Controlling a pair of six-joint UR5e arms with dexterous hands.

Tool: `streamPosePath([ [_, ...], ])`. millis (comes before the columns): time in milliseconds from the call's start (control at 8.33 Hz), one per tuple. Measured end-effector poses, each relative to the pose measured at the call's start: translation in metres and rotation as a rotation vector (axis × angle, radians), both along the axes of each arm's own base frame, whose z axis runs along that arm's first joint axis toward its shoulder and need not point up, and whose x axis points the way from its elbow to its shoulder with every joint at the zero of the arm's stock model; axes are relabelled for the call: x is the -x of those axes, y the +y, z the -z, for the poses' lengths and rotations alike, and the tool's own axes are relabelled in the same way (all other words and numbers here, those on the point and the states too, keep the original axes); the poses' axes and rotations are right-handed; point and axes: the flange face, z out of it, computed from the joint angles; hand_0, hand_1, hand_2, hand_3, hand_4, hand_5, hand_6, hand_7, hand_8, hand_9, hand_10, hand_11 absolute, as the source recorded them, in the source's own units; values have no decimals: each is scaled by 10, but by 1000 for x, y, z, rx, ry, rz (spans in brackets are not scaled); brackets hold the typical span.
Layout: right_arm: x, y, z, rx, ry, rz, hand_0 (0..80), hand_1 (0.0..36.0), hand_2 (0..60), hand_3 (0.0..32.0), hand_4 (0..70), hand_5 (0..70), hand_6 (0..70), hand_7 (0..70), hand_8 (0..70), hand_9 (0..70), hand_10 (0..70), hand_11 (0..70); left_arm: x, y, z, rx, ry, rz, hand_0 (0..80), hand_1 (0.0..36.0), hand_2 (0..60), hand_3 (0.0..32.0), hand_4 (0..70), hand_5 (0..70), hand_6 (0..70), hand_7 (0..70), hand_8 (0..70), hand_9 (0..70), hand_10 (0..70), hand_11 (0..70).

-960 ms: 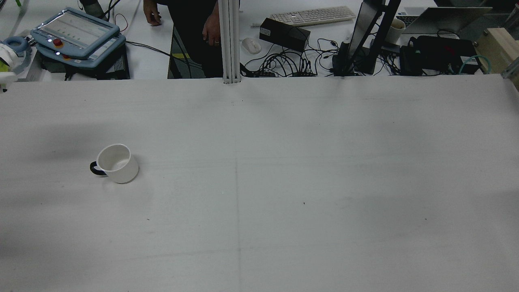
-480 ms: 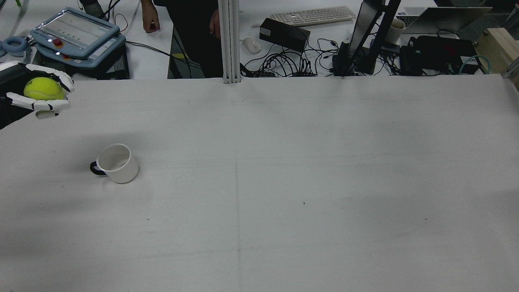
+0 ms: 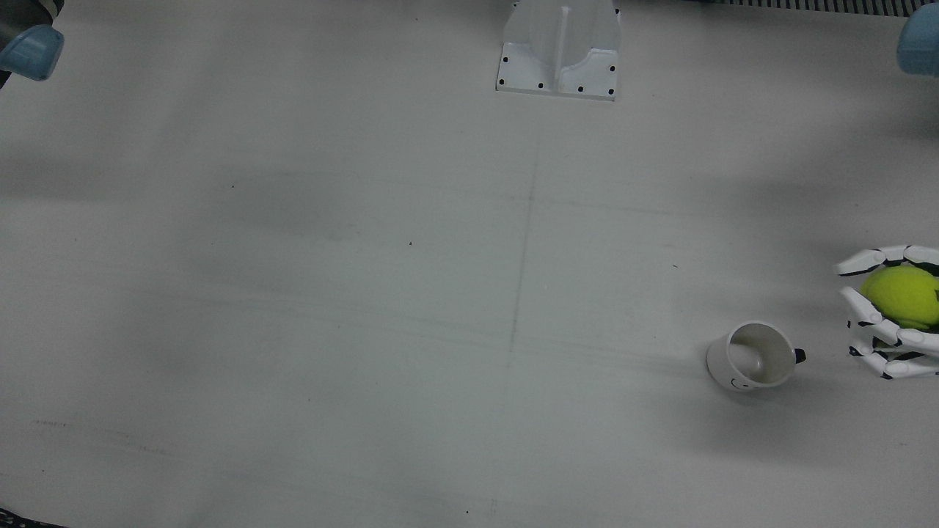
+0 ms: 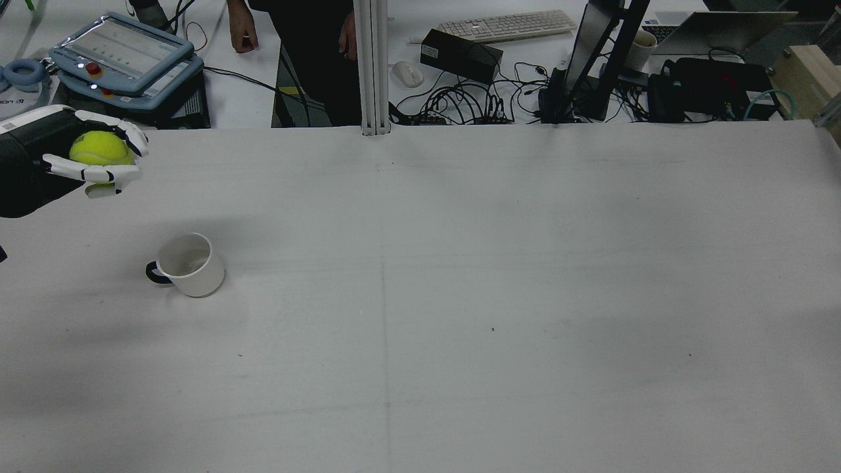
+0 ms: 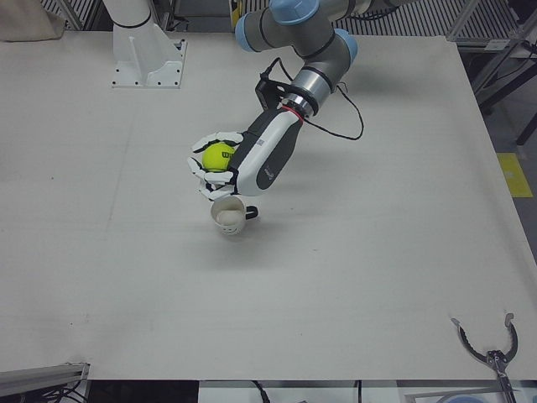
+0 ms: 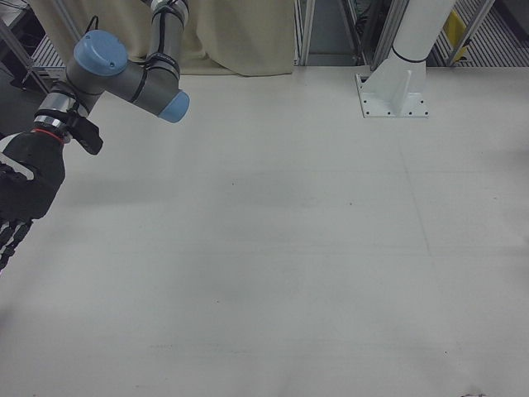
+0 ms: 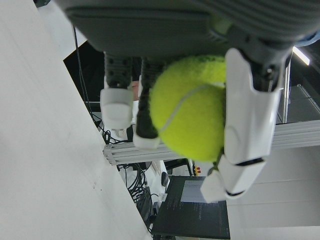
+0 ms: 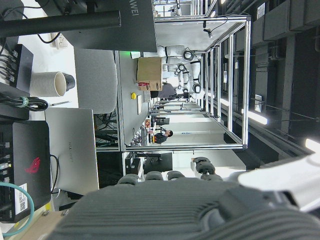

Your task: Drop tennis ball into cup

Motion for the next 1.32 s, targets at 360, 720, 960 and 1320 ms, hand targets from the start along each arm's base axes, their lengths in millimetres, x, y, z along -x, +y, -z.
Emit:
streamPosePath([
  [360, 0, 0, 0, -1, -1, 0, 0, 0, 0, 0, 0, 0, 0, 0, 0, 0, 0, 0, -11, 5, 3, 2, -4, -22, 673, 360, 600, 0, 554, 220, 321, 700, 582, 700, 674, 700],
  [720, 0, 0, 0, 1, -1, 0, 0, 0, 0, 0, 0, 0, 0, 0, 0, 0, 0, 0, -14, 9, -2, 4, 0, -28, 800, 360, 282, 0, 110, 128, 69, 88, 85, 116, 112, 201],
  [960, 0, 0, 0, 1, 0, 0, 0, 0, 0, 0, 0, 0, 0, 0, 0, 0, 0, 0, -13, 10, -5, -2, 4, -27, 800, 360, 270, 0, 28, 120, 50, 22, 49, 65, 72, 142],
  [1320, 0, 0, 0, 1, 0, 0, 0, 0, 0, 0, 0, 0, 0, 0, 0, 0, 0, 0, -12, 11, -7, -8, 9, -27, 793, 360, 302, 0, 21, 119, 47, 14, 42, 54, 62, 128],
])
